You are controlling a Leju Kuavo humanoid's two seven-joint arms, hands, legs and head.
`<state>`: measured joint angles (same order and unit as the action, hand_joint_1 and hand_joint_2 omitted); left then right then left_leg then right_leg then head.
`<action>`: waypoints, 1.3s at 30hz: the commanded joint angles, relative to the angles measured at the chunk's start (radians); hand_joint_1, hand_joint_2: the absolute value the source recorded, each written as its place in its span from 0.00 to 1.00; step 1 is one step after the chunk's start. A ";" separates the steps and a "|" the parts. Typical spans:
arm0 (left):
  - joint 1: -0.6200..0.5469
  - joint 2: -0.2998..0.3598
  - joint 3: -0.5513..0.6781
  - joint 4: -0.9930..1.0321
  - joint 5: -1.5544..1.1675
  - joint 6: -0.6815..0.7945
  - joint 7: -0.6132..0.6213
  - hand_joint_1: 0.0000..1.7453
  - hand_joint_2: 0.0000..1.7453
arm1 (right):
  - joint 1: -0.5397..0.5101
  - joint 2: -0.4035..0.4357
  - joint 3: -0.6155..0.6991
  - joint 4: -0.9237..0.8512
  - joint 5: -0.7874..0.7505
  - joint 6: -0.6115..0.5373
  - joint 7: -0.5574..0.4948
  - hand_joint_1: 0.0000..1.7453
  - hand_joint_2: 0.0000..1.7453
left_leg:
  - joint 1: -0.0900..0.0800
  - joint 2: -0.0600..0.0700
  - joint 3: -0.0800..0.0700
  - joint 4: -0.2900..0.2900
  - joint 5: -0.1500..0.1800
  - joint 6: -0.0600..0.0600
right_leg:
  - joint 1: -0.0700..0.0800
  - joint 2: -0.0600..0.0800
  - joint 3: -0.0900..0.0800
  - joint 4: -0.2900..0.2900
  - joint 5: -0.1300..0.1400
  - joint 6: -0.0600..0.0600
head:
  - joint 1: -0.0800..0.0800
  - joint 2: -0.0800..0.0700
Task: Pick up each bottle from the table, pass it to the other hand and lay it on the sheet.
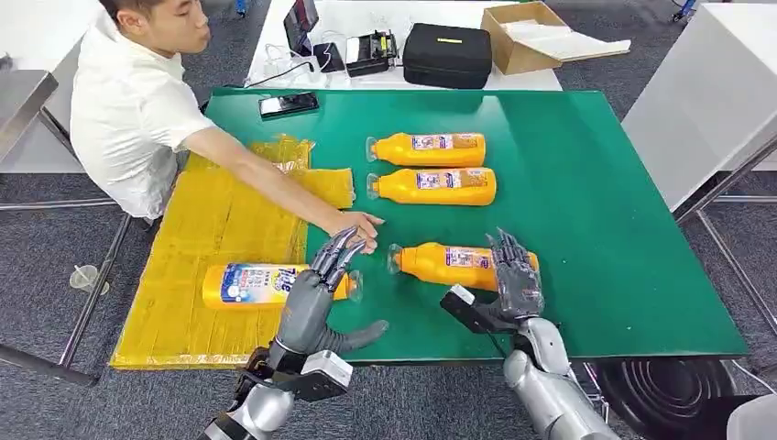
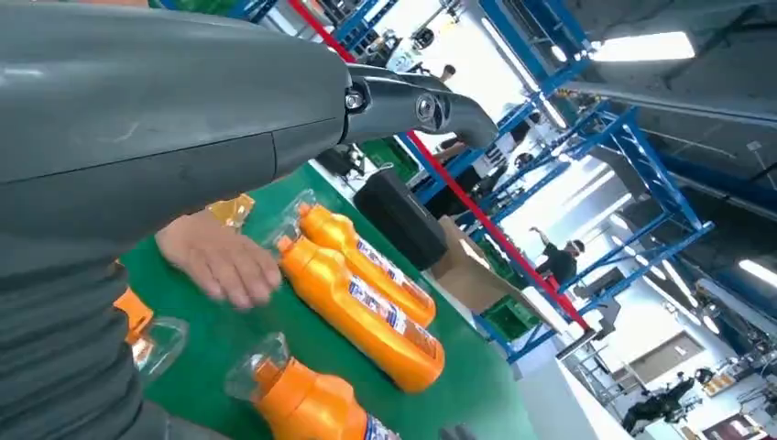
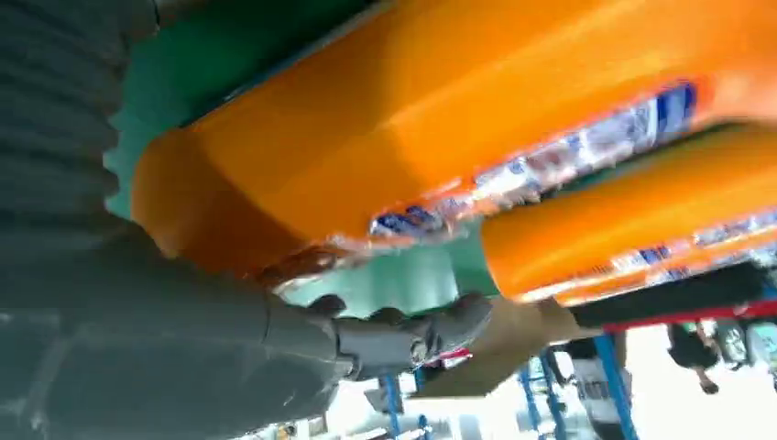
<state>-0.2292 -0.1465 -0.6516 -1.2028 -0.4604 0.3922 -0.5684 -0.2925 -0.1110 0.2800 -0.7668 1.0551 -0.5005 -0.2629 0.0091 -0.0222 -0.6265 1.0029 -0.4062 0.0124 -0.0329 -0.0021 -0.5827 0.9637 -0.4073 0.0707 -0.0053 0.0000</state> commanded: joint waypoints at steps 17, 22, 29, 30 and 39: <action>-0.001 0.001 -0.018 0.047 -0.023 0.006 0.040 0.00 1.00 | -0.127 -0.052 0.154 0.095 0.113 0.392 0.307 1.00 1.00 | 0.001 0.003 0.009 0.000 0.000 0.000 | 0.001 0.001 0.006 -0.001 0.001 -0.005 | 0.000 0.000; -0.007 -0.007 -0.022 0.066 -0.025 0.004 0.035 0.00 1.00 | -0.115 -0.059 0.160 0.102 0.090 0.433 0.300 1.00 1.00 | 0.001 0.002 0.011 -0.001 0.000 0.000 | 0.002 0.001 0.001 -0.003 0.001 -0.005 | 0.000 0.000; -0.023 -0.008 -0.030 0.088 -0.010 0.002 0.016 0.00 1.00 | -0.111 -0.072 0.142 0.130 -0.015 0.514 0.203 1.00 1.00 | 0.001 0.001 0.013 -0.001 0.000 0.001 | 0.002 0.000 0.012 -0.002 0.001 -0.003 | 0.000 0.000; -0.029 -0.008 -0.035 0.096 -0.003 0.000 0.008 0.00 1.00 | -0.107 -0.081 0.144 0.131 -0.046 0.529 0.170 1.00 1.00 | 0.002 0.001 0.013 -0.001 0.000 0.001 | 0.002 0.000 0.012 -0.003 0.001 -0.004 | 0.000 0.000; -0.022 -0.022 -0.027 0.084 0.156 -0.103 -0.016 0.00 1.00 | 0.021 -0.153 0.122 -0.057 -0.349 0.606 -0.035 1.00 1.00 | 0.003 0.003 0.022 -0.002 -0.005 0.000 | 0.004 0.001 0.009 -0.006 -0.003 -0.009 | 0.000 0.000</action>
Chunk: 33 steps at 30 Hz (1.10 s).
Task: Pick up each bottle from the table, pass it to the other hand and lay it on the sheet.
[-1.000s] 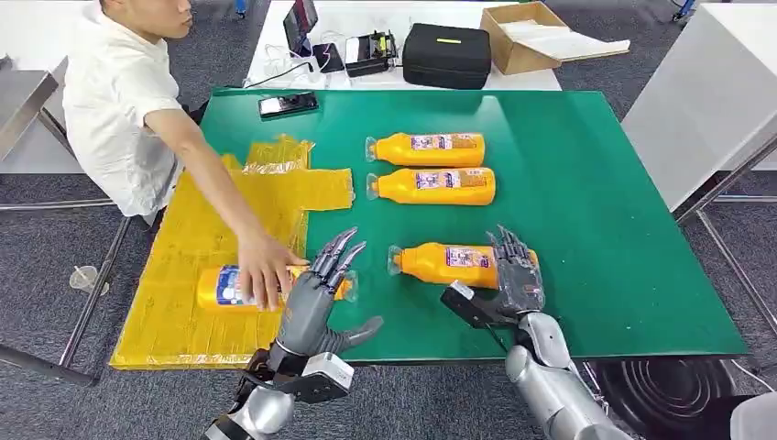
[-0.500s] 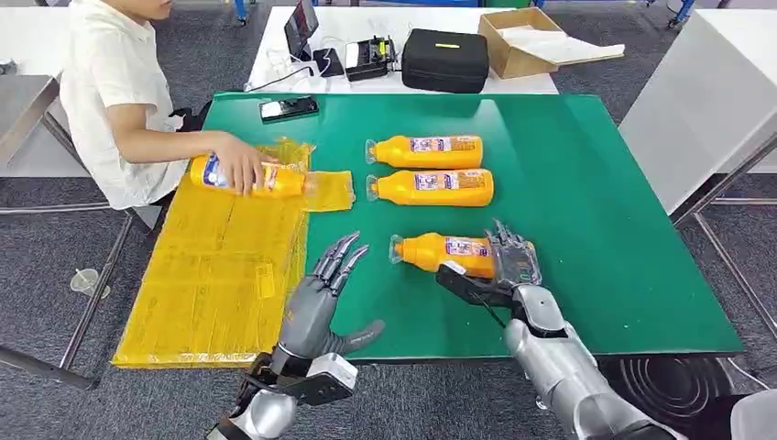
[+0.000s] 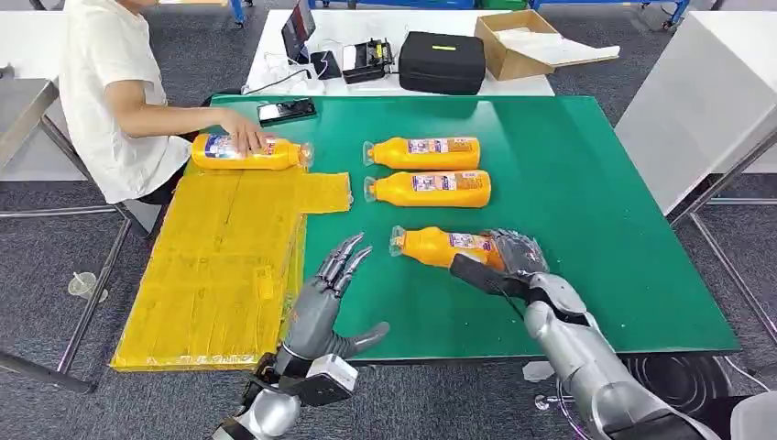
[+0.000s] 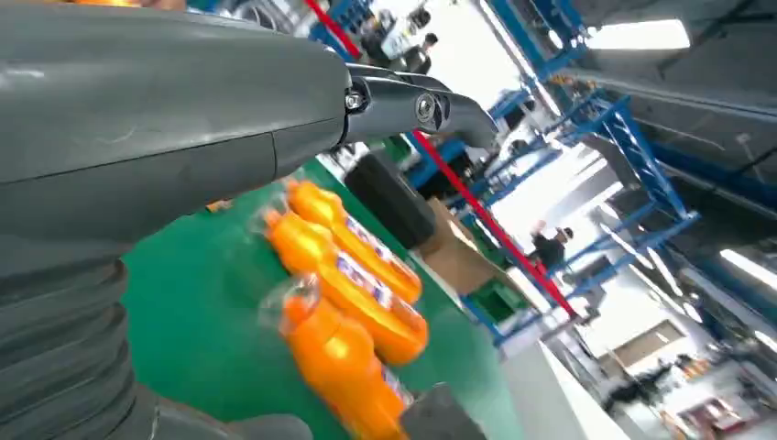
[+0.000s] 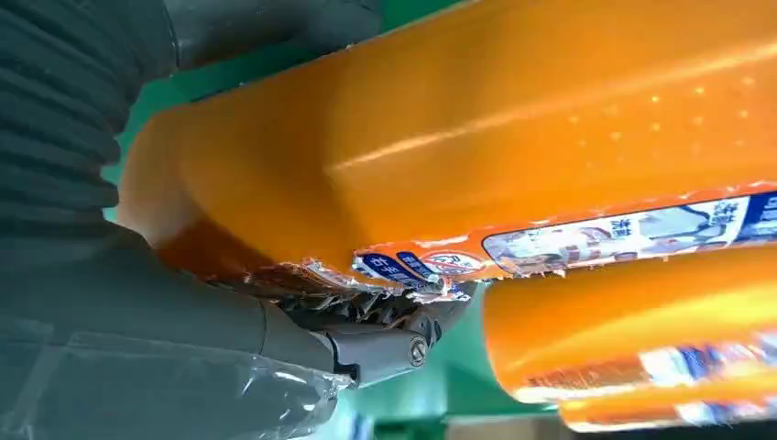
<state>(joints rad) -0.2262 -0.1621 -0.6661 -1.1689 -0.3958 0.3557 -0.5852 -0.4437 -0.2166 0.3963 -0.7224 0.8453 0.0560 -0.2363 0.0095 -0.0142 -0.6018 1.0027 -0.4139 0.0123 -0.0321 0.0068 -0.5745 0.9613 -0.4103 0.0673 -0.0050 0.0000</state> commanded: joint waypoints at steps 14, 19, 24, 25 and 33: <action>0.033 -0.077 0.124 0.060 0.799 -0.152 0.191 0.00 0.00 | 0.393 0.108 -0.092 -0.580 -0.457 -0.108 -0.250 1.00 1.00 | 0.002 0.005 -0.004 0.000 -0.002 -0.001 | 0.003 0.002 0.008 0.001 0.000 -0.003 | 0.000 0.000; 0.039 -0.063 0.114 0.036 0.823 -0.151 0.192 0.00 1.00 | 0.392 0.113 -0.078 -0.575 -0.458 -0.129 -0.250 1.00 1.00 | 0.002 0.005 -0.012 0.000 0.000 -0.001 | 0.002 0.003 0.000 0.002 0.000 -0.002 | -0.001 0.000; 0.038 -0.057 0.104 0.032 0.835 -0.148 0.191 0.00 1.00 | 0.391 0.119 -0.079 -0.571 -0.471 -0.139 -0.266 1.00 1.00 | 0.001 0.005 -0.015 0.000 0.000 0.000 | 0.002 0.003 -0.002 0.002 0.000 -0.001 | 0.000 0.000; 0.039 -0.055 0.101 0.030 0.838 -0.148 0.190 0.00 1.00 | 0.391 0.126 -0.076 -0.570 -0.473 -0.140 -0.267 1.00 1.00 | 0.002 0.005 -0.015 0.000 -0.001 -0.001 | 0.002 0.002 -0.001 0.002 0.000 -0.003 | 0.000 0.000; 0.042 -0.024 0.042 -0.028 0.858 -0.200 0.193 0.00 1.00 | 0.338 0.170 0.054 -0.449 -0.458 -0.134 -0.255 1.00 1.00 | 0.002 0.008 -0.013 0.000 -0.002 -0.001 | 0.003 0.005 -0.001 0.002 -0.001 -0.005 | 0.000 0.000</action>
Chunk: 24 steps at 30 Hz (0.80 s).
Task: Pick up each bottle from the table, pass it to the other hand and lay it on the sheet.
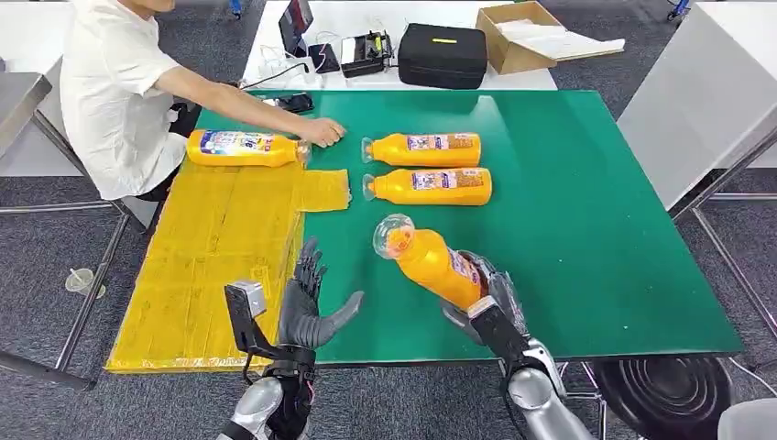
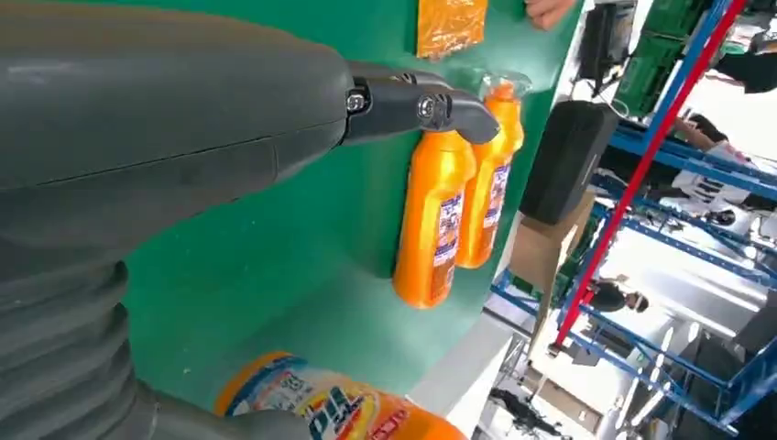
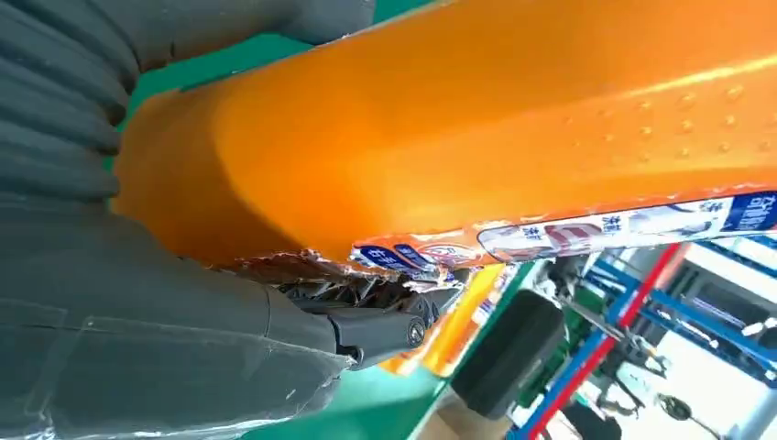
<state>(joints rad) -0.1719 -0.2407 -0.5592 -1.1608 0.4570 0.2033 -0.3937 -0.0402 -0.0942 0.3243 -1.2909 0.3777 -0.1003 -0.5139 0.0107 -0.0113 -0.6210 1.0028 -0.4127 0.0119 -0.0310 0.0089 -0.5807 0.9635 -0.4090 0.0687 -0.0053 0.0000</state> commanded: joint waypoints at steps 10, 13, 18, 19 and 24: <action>-0.023 0.053 -0.080 -0.048 -0.020 -0.061 0.001 0.00 1.00 | -0.139 0.075 0.161 0.211 -0.024 0.048 0.084 1.00 1.00 | 0.001 0.002 0.001 0.000 0.000 0.000 | 0.001 0.001 0.001 -0.001 0.000 -0.002 | 0.000 0.000; -0.023 0.053 -0.080 -0.048 -0.020 -0.061 0.001 0.00 1.00 | -0.139 0.075 0.161 0.211 -0.024 0.048 0.084 1.00 1.00 | 0.000 0.002 0.001 -0.001 0.000 0.000 | 0.000 0.001 0.001 0.000 0.000 -0.002 | 0.000 0.000; -0.023 0.053 -0.080 -0.048 -0.020 -0.061 0.001 0.00 1.00 | -0.139 0.075 0.161 0.211 -0.024 0.048 0.084 1.00 1.00 | 0.000 0.002 0.002 0.000 -0.001 0.000 | 0.001 0.001 0.002 0.000 -0.001 -0.003 | 0.000 0.000; -0.023 0.053 -0.080 -0.048 -0.020 -0.061 0.001 0.00 1.00 | -0.139 0.075 0.161 0.211 -0.024 0.048 0.084 1.00 1.00 | 0.001 0.003 0.004 0.000 -0.002 -0.001 | 0.002 0.001 0.004 0.000 -0.001 -0.005 | 0.000 0.000; -0.023 0.053 -0.080 -0.048 -0.020 -0.061 0.001 0.00 1.00 | -0.139 0.075 0.161 0.211 -0.024 0.048 0.084 1.00 1.00 | 0.001 0.003 0.004 0.001 -0.002 0.000 | 0.002 0.001 0.004 0.000 -0.002 -0.005 | 0.000 0.000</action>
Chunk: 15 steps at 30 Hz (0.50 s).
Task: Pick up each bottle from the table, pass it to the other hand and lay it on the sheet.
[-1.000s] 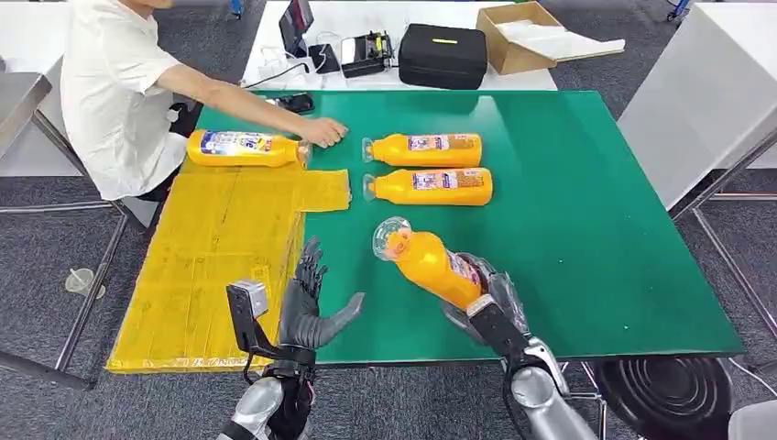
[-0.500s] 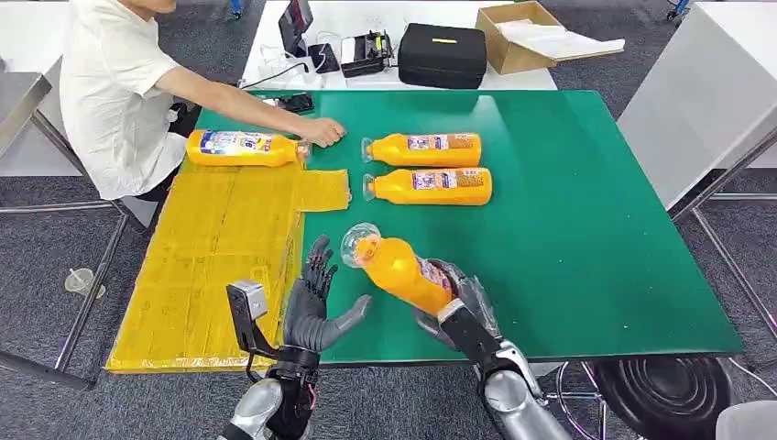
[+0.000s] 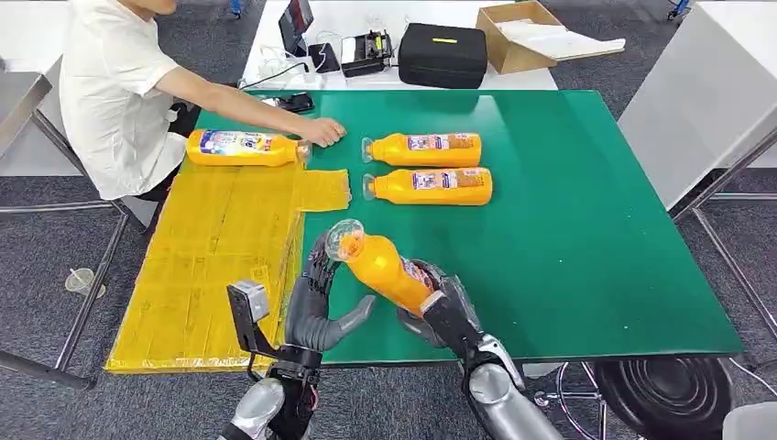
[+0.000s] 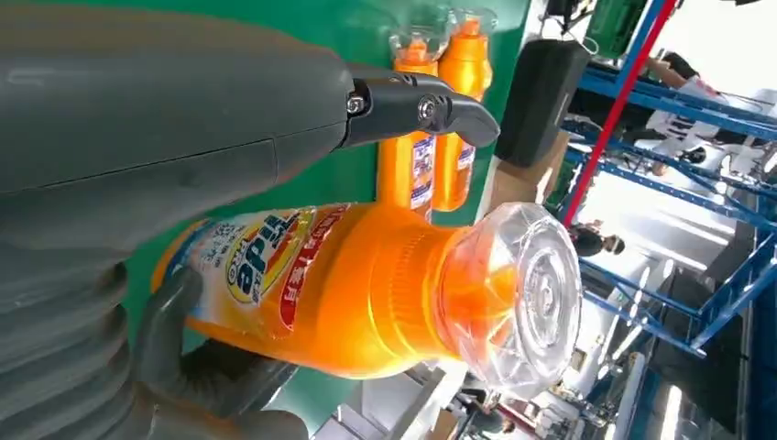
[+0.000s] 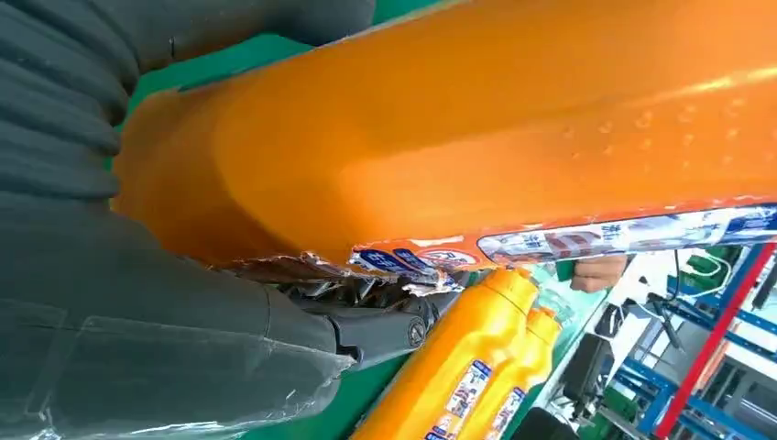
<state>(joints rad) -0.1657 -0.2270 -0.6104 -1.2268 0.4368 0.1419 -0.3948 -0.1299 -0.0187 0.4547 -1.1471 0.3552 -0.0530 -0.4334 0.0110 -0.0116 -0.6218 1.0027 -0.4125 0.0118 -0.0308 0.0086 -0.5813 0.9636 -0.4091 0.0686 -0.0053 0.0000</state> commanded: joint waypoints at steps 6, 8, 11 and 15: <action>-0.029 0.039 -0.029 0.018 0.000 0.000 0.002 0.00 1.00 | -0.050 -0.001 0.030 0.067 -0.001 0.001 0.004 1.00 1.00 | 0.000 0.002 0.002 0.000 -0.001 0.000 | 0.001 0.001 0.002 0.000 0.000 -0.003 | 0.000 0.000; -0.029 0.039 -0.029 0.018 0.000 0.000 0.002 0.00 1.00 | -0.050 -0.001 0.030 0.067 -0.001 0.001 0.004 1.00 1.00 | 0.001 0.003 0.006 0.001 -0.003 0.000 | 0.002 0.001 0.005 0.000 -0.002 -0.006 | 0.000 0.000; -0.029 0.039 -0.029 0.018 0.000 0.000 0.002 0.00 1.00 | -0.050 -0.001 0.030 0.067 -0.001 0.001 0.004 1.00 1.00 | 0.001 0.002 0.004 0.000 -0.002 0.000 | 0.001 0.001 0.003 0.000 -0.001 -0.004 | 0.000 0.000; -0.029 0.039 -0.029 0.018 0.000 0.000 0.002 0.00 1.00 | -0.050 -0.001 0.030 0.067 -0.001 0.001 0.004 1.00 1.00 | 0.001 0.003 0.005 0.000 -0.002 0.000 | 0.002 0.001 0.005 0.000 -0.002 -0.005 | 0.000 0.000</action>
<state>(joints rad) -0.1657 -0.2239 -0.6168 -1.2276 0.4368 0.1419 -0.3948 -0.1349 -0.0183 0.4555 -1.1326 0.3552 -0.0530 -0.4334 0.0109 -0.0116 -0.6219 1.0028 -0.4125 0.0118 -0.0308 0.0087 -0.5814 0.9636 -0.4091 0.0686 -0.0053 0.0000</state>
